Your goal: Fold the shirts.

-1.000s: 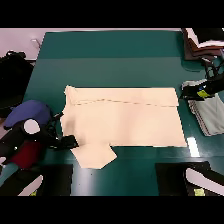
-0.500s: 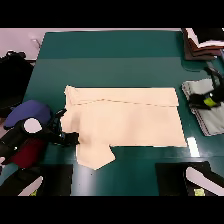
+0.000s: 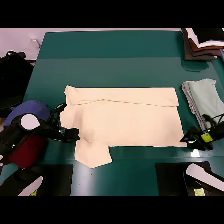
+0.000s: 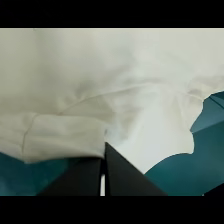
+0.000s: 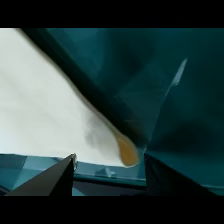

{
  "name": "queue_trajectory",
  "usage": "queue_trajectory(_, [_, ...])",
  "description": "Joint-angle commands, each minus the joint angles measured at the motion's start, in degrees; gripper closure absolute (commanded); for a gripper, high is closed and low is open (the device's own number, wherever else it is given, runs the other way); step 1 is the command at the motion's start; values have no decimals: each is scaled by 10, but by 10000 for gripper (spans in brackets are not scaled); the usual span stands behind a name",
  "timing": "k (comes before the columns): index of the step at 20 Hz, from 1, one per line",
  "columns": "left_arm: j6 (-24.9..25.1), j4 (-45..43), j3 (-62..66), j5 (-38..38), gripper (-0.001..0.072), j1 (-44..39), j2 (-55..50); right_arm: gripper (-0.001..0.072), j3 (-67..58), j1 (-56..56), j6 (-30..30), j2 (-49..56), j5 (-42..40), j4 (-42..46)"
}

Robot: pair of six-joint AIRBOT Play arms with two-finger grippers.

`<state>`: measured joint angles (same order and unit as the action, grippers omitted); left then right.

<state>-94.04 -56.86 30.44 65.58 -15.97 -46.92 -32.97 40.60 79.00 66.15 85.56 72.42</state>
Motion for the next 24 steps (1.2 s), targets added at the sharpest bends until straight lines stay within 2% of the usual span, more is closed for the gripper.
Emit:
queue_trajectory(1, [1, 0, 2, 0, 684, 0, 0, 316, 35, -22, -2, 5, -40, -23])
queue_trajectory(4, [1, -4, 6, 20, 684, 0, 1, 675, 7, -70, -5, -36, -43, -18])
queue_trajectory(5, [1, -13, 17, 36, 685, 0, 1, 698, -12, -84, -6, -52, -35, -17])
queue_trajectory(10, [-1, -49, 96, 93, 685, 1, 48, 698, -110, -153, 10, -141, 32, 40])
queue_trajectory(14, [-7, -132, 169, 51, 685, 1, 49, 699, -180, -193, 26, -156, 33, 42])
queue_trajectory(16, [-25, -195, 194, 9, 685, 2, 40, 699, -230, -216, 31, -127, 25, 42])
queue_trajectory(18, [-27, -202, 211, -18, 686, 31, 9, 699, -282, -242, 33, -76, 15, 42])
queue_trajectory(21, [20, -180, 227, -86, 685, 74, -63, 699, -353, -263, 43, 10, -16, 41])
queue_trajectory(24, [50, -156, 266, -137, 684, 78, -172, 699, -425, -283, 46, 104, -31, 41])
